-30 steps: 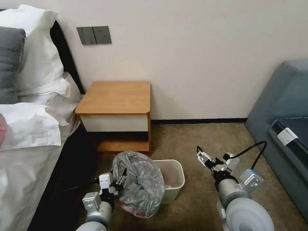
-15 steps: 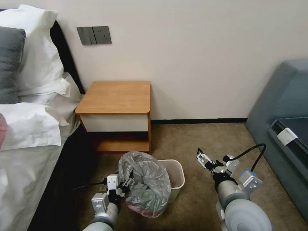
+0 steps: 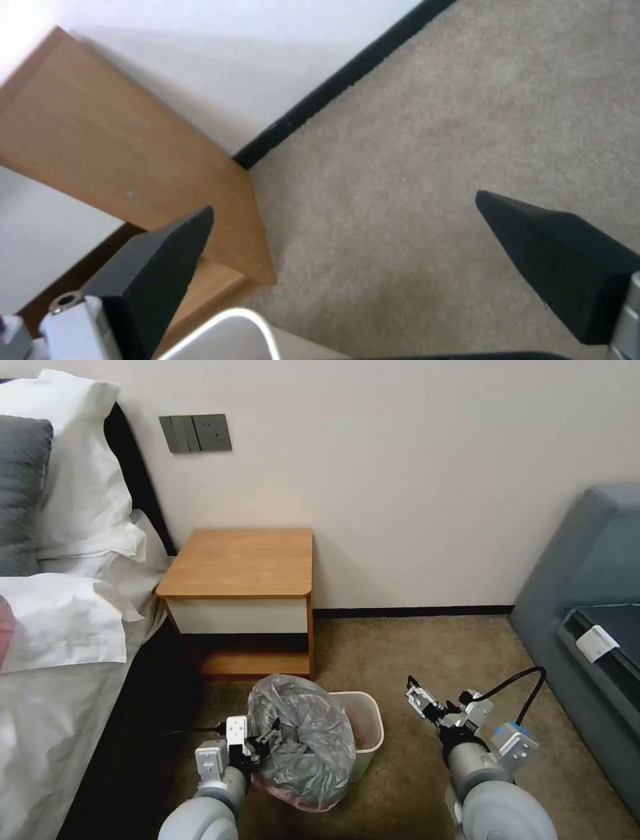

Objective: Pick up the garbage bag from the table and place it over the trash can.

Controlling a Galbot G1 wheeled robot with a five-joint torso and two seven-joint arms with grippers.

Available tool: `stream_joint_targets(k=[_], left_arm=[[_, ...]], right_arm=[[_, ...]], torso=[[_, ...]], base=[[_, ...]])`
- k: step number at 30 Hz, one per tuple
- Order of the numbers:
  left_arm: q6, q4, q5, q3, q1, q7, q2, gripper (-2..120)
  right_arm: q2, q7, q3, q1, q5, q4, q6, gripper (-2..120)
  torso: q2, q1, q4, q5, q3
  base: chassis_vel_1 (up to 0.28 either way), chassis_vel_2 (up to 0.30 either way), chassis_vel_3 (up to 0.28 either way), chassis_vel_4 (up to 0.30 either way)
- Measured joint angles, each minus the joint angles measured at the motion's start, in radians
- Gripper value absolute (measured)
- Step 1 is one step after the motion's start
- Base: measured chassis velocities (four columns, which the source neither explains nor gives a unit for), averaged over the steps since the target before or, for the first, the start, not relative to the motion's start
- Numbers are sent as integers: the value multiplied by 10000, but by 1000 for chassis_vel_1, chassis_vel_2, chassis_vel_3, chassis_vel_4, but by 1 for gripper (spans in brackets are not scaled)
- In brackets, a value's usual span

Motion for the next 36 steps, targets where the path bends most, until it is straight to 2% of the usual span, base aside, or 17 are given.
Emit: stream_joint_targets(k=[2, 6, 16, 19, 21, 23, 25, 26, 28, 29, 32, 33, 36], left_arm=[[357, 28, -486, 50, -252, -285, 147, 75], [628, 175, -883, 145, -535, -532, 306, 75], [1038, 499, -1278, 450, -1002, -945, 440, 74], [1358, 610, -1534, 523, -1221, -1194, 388, 71], [1467, 681, -1543, 529, -1277, -1249, 341, 63], [1504, 709, -1543, 530, -1286, -1251, 323, 59], [1539, 720, -1542, 525, -1266, -1251, 289, 48], [1539, 720, -1542, 525, -1266, -1251, 289, 48], [1544, 720, -1538, 507, -1214, -1242, 238, 35], [1544, 720, -1538, 507, -1214, -1242, 238, 35], [1507, 703, -1519, 463, -1129, -1198, 182, 21], [1507, 703, -1519, 463, -1129, -1198, 182, 21], [943, 702, -1130, 282, -885, -768, 116, 9]], right_arm=[[51, 6, -42, -17, -63, -114, 18, 100], [157, 9, -95, -50, -168, -282, 51, 100], [379, -33, -133, -207, -422, -534, 127, 100], [419, -59, -134, -239, -496, -616, 154, 100], [416, -64, -134, -213, -498, -644, 159, 100], [403, -65, -134, -187, -498, -658, 161, 100], [371, -66, -130, -127, -478, -669, 162, 100], [371, -66, -130, -127, -478, -669, 162, 100], [352, -67, -129, -78, -462, -692, 162, 100], [352, -67, -129, -78, -462, -692, 162, 100], [345, -251, -124, -67, -477, -708, 162, 100], [345, -251, -124, -67, -477, -708, 162, 100], [172, -1121, -51, -168, -563, -369, 160, 100]], torso=[[0, 0, 0, -1, 0], [0, 0, 0, 0, 0], [0, 1, 0, 0, 0], [0, 1, 0, 0, 0], [0, 1, 0, 0, 0], [0, 1, 0, 0, 0], [0, 1, 0, 1, 0], [0, 1, 0, 1, 0], [0, 1, 0, 1, 0], [0, 1, 0, 1, 0], [0, 1, 0, 1, 0], [0, 1, 0, 1, 0], [0, 1, 0, 0, 0]], base=[[0, 0, 0, 0], [0, 0, 0, 0], [0, 0, 0, 0], [0, 0, 0, 0], [0, 0, 0, 0], [0, 0, 0, 0], [0, 0, 0, 0], [0, 0, 0, 0], [0, 0, 0, 0], [0, 0, 0, 0], [0, 0, 0, 0], [0, 0, 0, 0], [0, 0, 0, 0]])
